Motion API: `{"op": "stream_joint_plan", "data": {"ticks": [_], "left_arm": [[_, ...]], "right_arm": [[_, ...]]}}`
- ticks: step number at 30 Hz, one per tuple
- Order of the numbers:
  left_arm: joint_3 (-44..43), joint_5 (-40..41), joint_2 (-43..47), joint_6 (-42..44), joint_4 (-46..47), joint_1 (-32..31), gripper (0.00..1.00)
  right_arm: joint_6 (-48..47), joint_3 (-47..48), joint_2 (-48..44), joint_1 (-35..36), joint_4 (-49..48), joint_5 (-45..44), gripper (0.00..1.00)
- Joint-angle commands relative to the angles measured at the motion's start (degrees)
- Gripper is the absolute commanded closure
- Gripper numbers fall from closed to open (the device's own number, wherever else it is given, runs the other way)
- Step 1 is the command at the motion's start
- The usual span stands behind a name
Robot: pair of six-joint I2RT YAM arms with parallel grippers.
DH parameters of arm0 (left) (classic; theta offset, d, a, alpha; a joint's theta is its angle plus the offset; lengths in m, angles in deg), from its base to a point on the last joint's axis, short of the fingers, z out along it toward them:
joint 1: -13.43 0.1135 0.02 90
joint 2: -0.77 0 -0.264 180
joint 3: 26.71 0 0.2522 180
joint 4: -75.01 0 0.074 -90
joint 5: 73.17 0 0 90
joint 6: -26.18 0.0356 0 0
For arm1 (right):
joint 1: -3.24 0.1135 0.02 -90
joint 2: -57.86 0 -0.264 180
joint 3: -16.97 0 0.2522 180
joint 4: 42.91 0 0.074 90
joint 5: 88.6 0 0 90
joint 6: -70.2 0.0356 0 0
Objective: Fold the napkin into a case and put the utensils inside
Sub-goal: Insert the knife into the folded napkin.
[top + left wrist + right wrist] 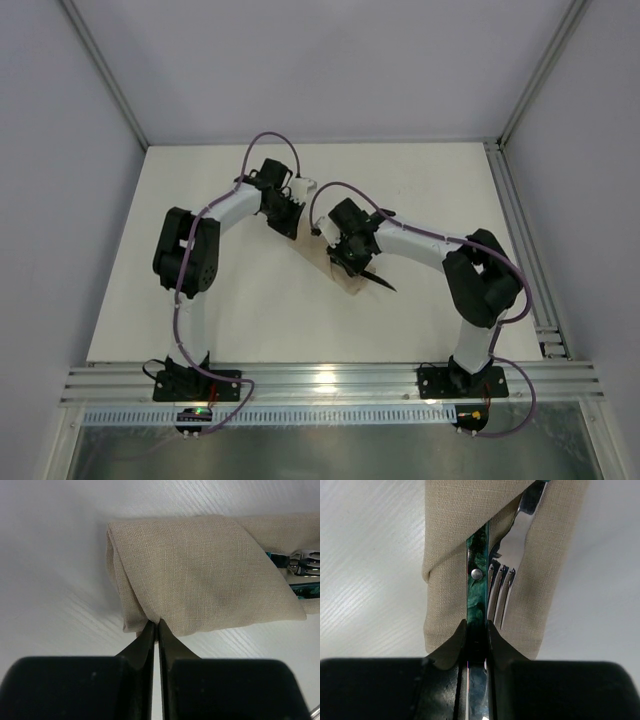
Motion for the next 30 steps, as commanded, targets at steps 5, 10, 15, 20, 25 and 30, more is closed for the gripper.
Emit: {"op": "stream_joint_plan", "data": {"ticks": [5, 10, 15, 20, 25, 30], "left_arm": [[1.17, -2.0, 1.38, 0.77, 0.87, -0.37, 0.99], [1.17, -2.08, 1.56, 0.95, 0.87, -0.37, 0.99], [1.35, -2.08, 1.65, 0.94, 0.78, -0.37, 1.0], [1.43, -2.26, 1.73, 1.21, 0.43, -0.37, 1.0], [1.17, -2.26, 1.82, 1.3, 0.34, -0.37, 1.0], [1.08, -1.99, 1.74, 1.47, 0.17, -0.37, 1.0]], "right_arm": [[5.0, 2.34, -1.5, 1.3, 0.58, -2.31, 0.96], [7.03, 1.46, -3.7, 2.79, 1.46, -4.34, 0.96], [8.52, 1.81, -3.79, 3.67, -0.29, -3.28, 0.96], [9.84, 1.99, -3.26, 3.76, -1.0, -4.25, 0.96], [11.86, 0.93, -2.47, 3.94, -4.16, -6.61, 0.92], [11.86, -0.56, -2.29, 3.67, -7.58, -8.72, 0.94]]}}
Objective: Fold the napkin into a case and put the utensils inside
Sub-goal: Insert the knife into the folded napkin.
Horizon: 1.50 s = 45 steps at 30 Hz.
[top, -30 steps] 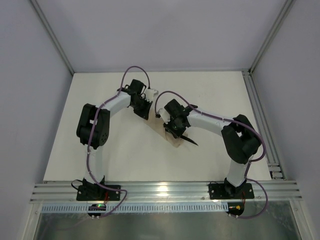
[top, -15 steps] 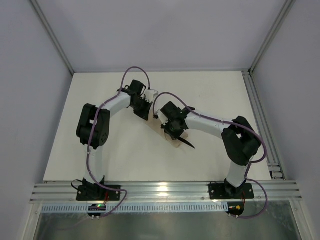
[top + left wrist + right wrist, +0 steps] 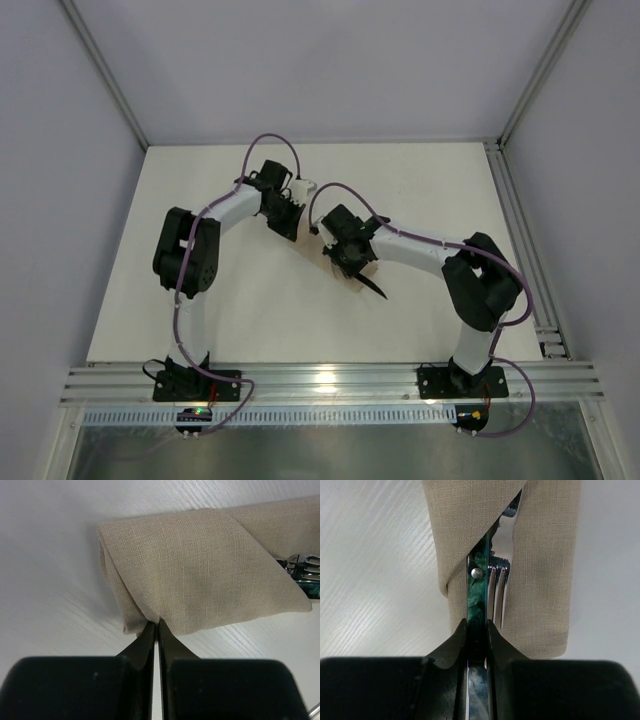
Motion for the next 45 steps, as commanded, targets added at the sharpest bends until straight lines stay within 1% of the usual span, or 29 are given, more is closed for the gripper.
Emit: {"op": "stream_joint_plan", "data": {"ticks": [1, 3, 4, 8, 18, 24, 26, 30, 35, 39, 42, 45], "left_arm": [[0.36, -1.43, 1.74, 1.04, -0.05, -0.37, 1.0], [0.36, -1.34, 1.74, 1.12, -0.05, -0.37, 1.0], [0.45, -1.25, 1.74, 1.21, -0.05, -0.28, 1.0], [0.45, -0.81, 1.74, 1.39, 0.04, -0.37, 1.0], [0.36, 0.33, 0.15, 2.09, -0.05, -0.28, 1.0], [-0.08, 0.07, -0.02, 2.09, -0.4, -0.37, 1.0], [-0.08, -0.11, 0.07, 2.09, -0.58, -0.37, 1.0], [-0.17, -0.37, 0.15, 2.0, -0.49, -0.37, 1.0], [-0.52, -0.63, 0.15, 1.91, -0.75, -0.37, 1.0], [-0.78, -0.99, -0.11, 2.0, -1.1, -0.28, 1.0], [-0.87, -1.07, -0.29, 1.91, -1.1, -0.28, 1.0], [-0.96, -1.34, -0.29, 1.83, -1.19, -0.28, 1.0]], "right_arm": [[1.09, -0.91, -1.66, 0.04, -6.39, -4.88, 0.94], [0.56, -1.18, -1.4, -0.04, -6.92, -7.61, 0.94], [0.47, -1.53, -1.49, 0.04, -7.36, -10.67, 0.94], [-0.23, -1.97, -2.28, -0.04, -9.38, -15.08, 0.96], [-4.97, -0.83, -0.79, -0.04, -10.0, -19.57, 0.96], [-7.44, -0.39, -0.52, -0.57, -8.86, -19.75, 0.96], [-7.7, -0.21, -1.39, -0.57, -8.24, -18.26, 0.95], [-7.53, 0.49, -3.77, -0.66, -4.73, -16.94, 0.92], [-7.09, 2.69, -3.33, -0.66, -0.16, -13.08, 0.92], [-6.48, 3.3, -3.77, -0.66, 1.77, -12.72, 0.91], [-6.91, 3.48, -4.04, -0.75, 2.22, -10.71, 0.89], [-7.96, 3.22, -2.72, -0.83, 0.65, -9.04, 0.88]]}}
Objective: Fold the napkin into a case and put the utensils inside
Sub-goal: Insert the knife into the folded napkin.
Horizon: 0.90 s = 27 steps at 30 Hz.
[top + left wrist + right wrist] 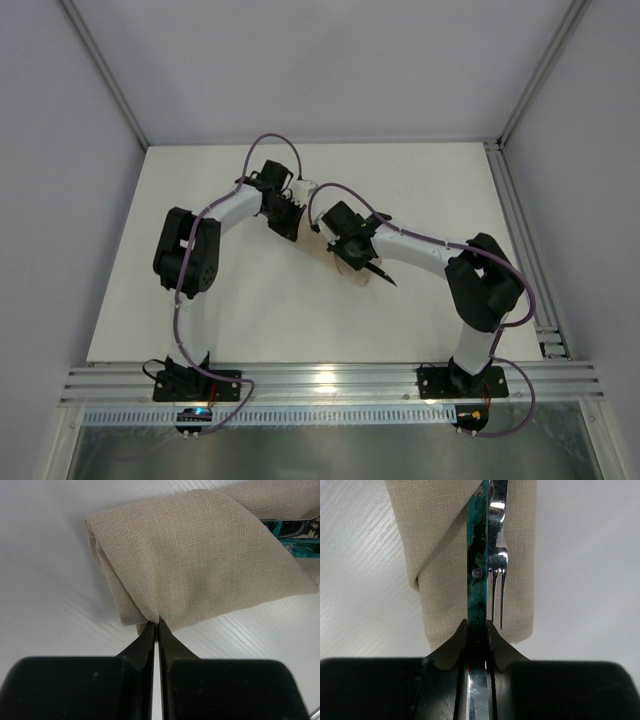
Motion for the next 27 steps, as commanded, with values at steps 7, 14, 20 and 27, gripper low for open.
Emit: {"op": "stream_joint_plan", "data": {"ticks": [7, 14, 20, 27], "left_arm": [[-0.61, -1.25, -0.09, 0.47, -1.19, -0.26, 1.0], [-0.87, -1.51, 0.09, 0.38, -1.19, -0.26, 1.0], [-0.87, -1.86, 0.26, 0.3, -1.37, -0.17, 1.0], [-1.13, -1.86, 0.09, 0.56, -1.46, -0.17, 1.0]], "right_arm": [[0.78, -2.41, -1.16, -2.2, -4.65, 5.22, 0.88], [1.31, -5.32, -1.34, -3.78, -9.13, 7.07, 0.76], [1.66, -5.24, -2.12, -3.69, -8.96, 6.45, 0.66], [1.66, -3.13, -6.34, -3.69, -5.98, 6.37, 0.59]]}}
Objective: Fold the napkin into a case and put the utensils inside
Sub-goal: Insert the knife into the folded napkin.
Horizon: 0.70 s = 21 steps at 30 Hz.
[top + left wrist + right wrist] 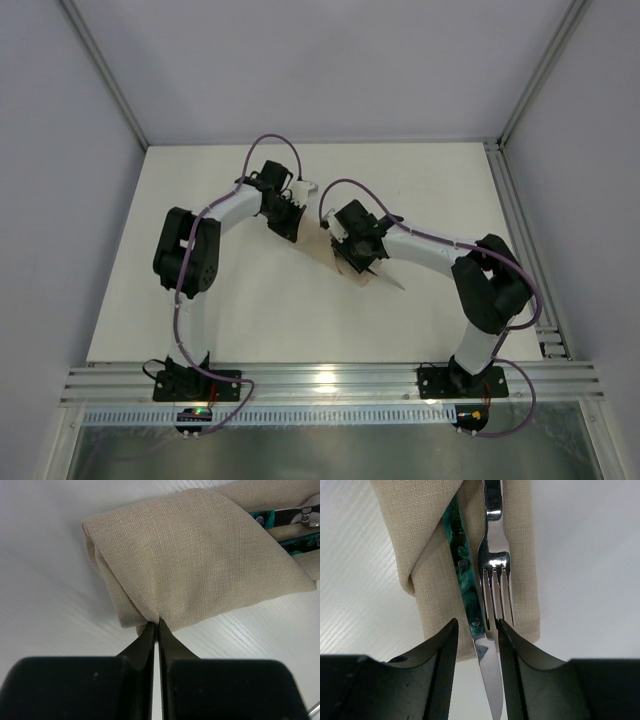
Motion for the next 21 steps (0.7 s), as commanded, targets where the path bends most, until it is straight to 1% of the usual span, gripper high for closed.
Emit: {"op": "stream_joint_plan", "data": {"ticks": [1, 2, 6, 8, 10, 13, 15, 17, 20, 21], "left_arm": [[-1.13, -1.43, 0.09, 0.45, -0.71, -0.26, 1.0], [-1.13, -1.34, 0.09, 0.45, -0.71, -0.17, 1.0], [-1.31, -1.6, 0.09, 0.54, -0.89, -0.17, 1.0], [-1.31, -1.52, 0.09, 0.63, -1.06, -0.26, 1.0], [-1.31, -1.6, 0.26, 0.71, -1.15, -0.17, 1.0], [-1.22, -1.69, 0.0, 0.8, -1.15, -0.26, 1.0], [-1.22, -1.78, 0.0, 0.8, -0.89, -0.26, 1.0], [-1.31, -1.87, -0.26, 0.89, -0.8, -0.17, 1.0], [-1.83, -2.13, -0.61, 0.72, -1.24, -0.26, 1.0], [-1.75, -2.22, -0.53, 0.71, -1.24, -0.17, 1.0]], "right_arm": [[0.92, 2.36, -5.8, -0.09, 1.33, -0.39, 0.58], [0.66, 2.53, -6.5, 0.0, 2.2, -0.48, 0.57], [0.13, 2.01, -10.62, -0.09, 5.37, -1.44, 0.55], [0.13, 1.66, -12.04, -0.09, 8.6, -1.88, 0.53], [0.48, 0.17, -14.14, -0.35, 11.16, -1.97, 0.51], [0.83, -2.73, -16.34, -1.75, 15.47, -0.4, 0.51], [0.66, -5.18, -17.66, -2.28, 14.44, 0.22, 0.5], [-0.48, -6.51, -18.63, -2.55, 9.44, 2.4, 0.5], [0.21, -4.77, -16.19, -2.81, 8.18, 3.47, 0.5], [0.39, -4.15, -16.0, -2.81, 8.53, 2.0, 0.5]]}}
